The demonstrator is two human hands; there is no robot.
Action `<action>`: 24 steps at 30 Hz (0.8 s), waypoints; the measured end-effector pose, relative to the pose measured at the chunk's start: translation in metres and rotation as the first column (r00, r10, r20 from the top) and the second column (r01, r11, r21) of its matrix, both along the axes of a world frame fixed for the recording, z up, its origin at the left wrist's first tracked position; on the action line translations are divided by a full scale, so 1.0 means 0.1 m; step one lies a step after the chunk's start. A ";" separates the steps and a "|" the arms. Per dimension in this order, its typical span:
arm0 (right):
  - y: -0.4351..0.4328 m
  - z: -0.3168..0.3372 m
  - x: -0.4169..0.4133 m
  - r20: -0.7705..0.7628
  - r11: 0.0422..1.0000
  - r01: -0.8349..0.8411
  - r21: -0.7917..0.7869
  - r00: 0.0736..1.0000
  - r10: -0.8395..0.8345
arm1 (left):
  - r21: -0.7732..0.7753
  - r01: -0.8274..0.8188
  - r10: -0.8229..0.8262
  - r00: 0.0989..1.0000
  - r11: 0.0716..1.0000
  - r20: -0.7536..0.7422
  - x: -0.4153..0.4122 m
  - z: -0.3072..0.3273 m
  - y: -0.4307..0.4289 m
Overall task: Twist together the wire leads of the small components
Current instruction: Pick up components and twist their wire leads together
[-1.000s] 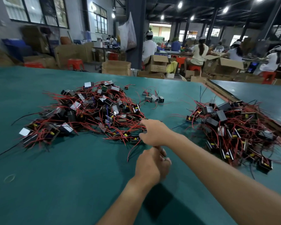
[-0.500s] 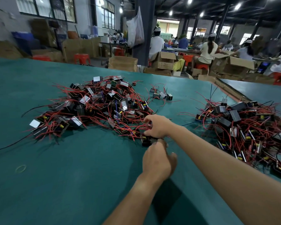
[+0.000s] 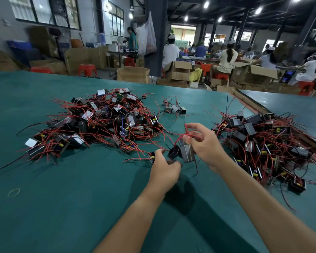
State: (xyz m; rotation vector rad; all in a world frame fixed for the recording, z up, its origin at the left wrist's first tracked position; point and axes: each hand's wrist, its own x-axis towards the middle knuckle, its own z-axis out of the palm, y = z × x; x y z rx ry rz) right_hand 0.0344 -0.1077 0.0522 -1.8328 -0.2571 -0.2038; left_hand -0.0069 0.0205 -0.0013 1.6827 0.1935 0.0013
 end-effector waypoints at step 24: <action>-0.47 -0.11 -0.43 -0.084 0.823 -0.344 0.452 0.902 0.423 | -0.029 0.059 -0.056 0.993 0.998 0.100 -0.04 0.16 0.02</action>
